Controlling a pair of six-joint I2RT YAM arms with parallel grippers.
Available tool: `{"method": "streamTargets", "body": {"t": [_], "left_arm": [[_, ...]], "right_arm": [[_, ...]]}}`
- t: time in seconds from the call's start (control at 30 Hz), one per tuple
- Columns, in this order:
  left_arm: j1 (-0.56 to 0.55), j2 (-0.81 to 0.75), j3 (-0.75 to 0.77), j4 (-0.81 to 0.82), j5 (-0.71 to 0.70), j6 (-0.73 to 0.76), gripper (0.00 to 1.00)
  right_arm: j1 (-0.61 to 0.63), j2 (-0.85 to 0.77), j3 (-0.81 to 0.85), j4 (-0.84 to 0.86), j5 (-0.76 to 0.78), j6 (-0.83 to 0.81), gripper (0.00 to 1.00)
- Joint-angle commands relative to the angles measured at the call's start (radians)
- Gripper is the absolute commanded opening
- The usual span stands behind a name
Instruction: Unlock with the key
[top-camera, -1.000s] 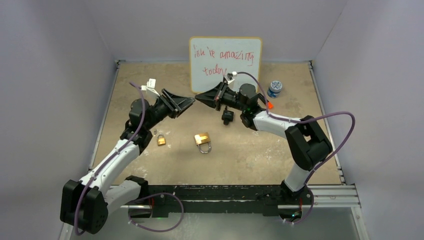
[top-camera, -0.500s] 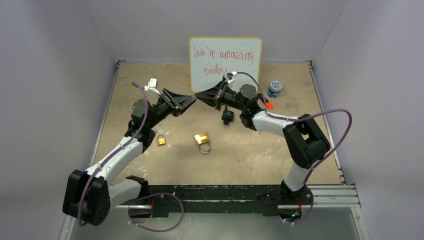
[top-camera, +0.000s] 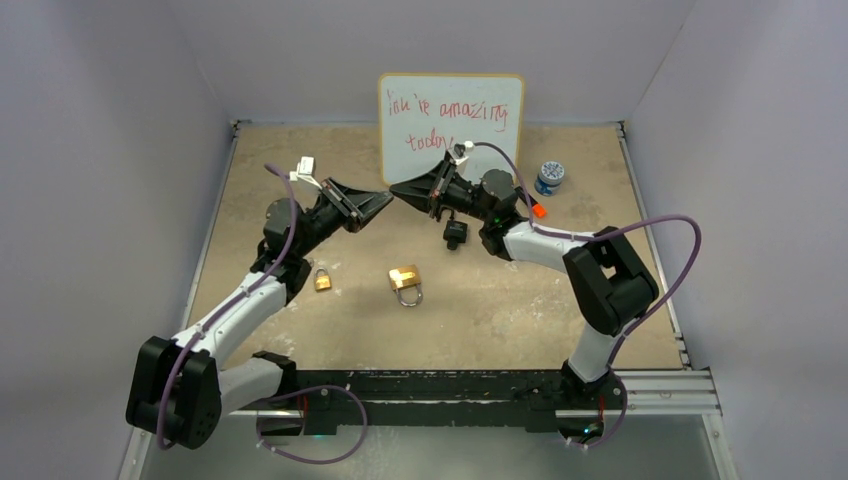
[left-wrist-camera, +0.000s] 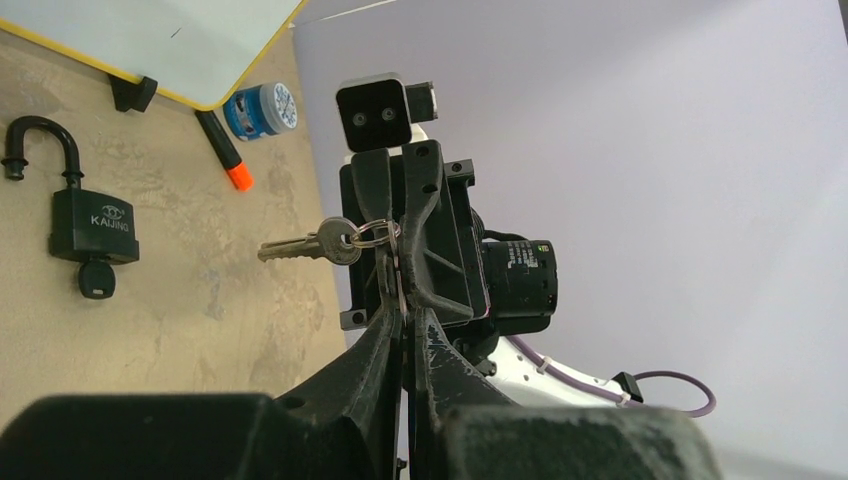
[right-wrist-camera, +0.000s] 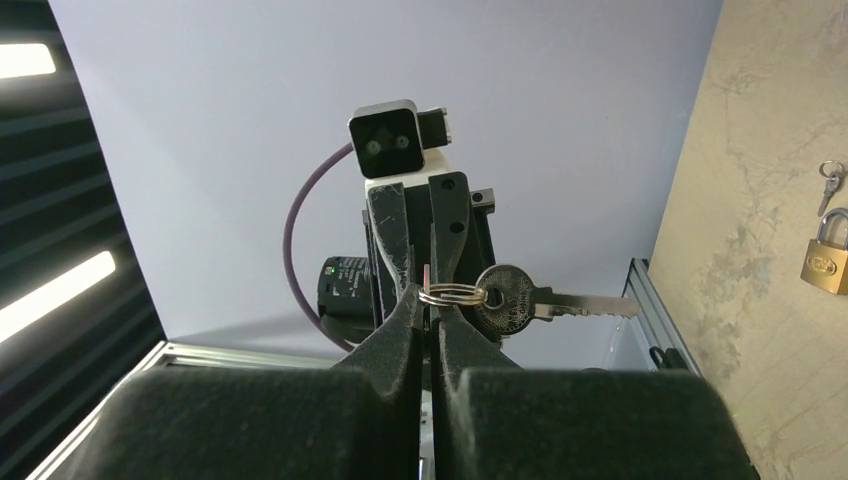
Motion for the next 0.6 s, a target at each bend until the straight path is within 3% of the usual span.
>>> {"method": "streamTargets", "body": {"t": [0.0,0.2,0.23,0.3,0.33,0.43,0.57], "left_arm": [[0.008,0.001,0.019,0.044,-0.004,0.028,0.06],[0.008,-0.006,0.045,0.016,-0.020,0.094,0.00],[0.008,-0.010,0.049,0.007,-0.021,0.115,0.00],[0.009,-0.020,0.059,-0.030,-0.015,0.172,0.00],[0.009,-0.023,0.062,-0.051,-0.007,0.211,0.00],[0.010,-0.029,0.051,-0.144,0.016,0.310,0.00],[0.015,-0.014,0.047,-0.182,0.090,0.423,0.00]], "right_arm": [[0.001,0.006,0.013,0.094,-0.036,-0.001,0.00],[0.002,0.002,0.015,0.087,-0.065,-0.012,0.00],[0.001,-0.001,0.013,0.068,-0.072,-0.018,0.06],[-0.005,-0.017,-0.005,0.049,-0.060,-0.027,0.44],[-0.013,-0.025,-0.020,0.059,-0.049,-0.028,0.55],[-0.049,-0.049,-0.071,0.103,-0.042,-0.042,0.68],[-0.108,-0.083,-0.187,0.228,-0.059,-0.028,0.71]]}}
